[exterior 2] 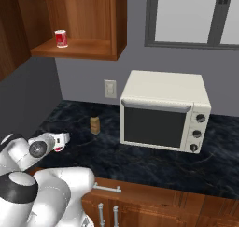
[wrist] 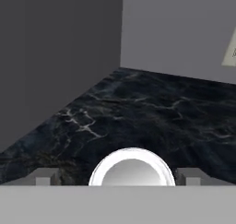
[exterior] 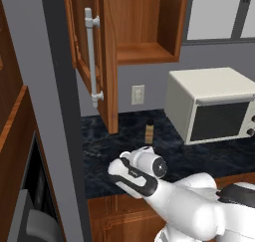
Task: Restock the canned food cabinet by taking the new fresh canned food from the counter and placing it in the cabinet. Then, take the old canned food from the cabinet and place it on the counter.
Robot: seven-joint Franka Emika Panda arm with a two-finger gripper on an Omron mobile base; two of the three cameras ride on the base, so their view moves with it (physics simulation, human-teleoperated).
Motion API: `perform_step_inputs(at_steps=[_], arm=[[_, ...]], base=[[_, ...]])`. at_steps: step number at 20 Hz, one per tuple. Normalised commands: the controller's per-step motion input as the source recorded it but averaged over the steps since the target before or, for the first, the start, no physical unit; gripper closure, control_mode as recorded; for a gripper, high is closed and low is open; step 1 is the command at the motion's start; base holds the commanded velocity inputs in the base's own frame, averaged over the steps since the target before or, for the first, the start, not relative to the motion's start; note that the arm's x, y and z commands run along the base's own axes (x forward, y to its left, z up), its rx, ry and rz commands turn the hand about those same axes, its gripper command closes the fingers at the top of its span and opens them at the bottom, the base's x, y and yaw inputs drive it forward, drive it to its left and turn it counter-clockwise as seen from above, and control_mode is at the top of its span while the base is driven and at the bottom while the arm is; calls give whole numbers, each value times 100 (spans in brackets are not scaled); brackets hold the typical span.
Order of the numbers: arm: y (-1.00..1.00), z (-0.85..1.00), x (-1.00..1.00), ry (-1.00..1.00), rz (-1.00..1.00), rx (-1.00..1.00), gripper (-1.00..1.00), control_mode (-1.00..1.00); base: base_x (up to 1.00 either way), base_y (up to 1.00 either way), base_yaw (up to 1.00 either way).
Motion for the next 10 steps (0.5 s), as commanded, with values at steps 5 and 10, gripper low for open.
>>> perform_step_inputs(at_steps=[5,10], arm=[[0,100,0,-6,-2,0,-100,-100],[0,100,-6,-11,-1,0,-100,-100]], base=[[0,0,0],[0,0,0]])
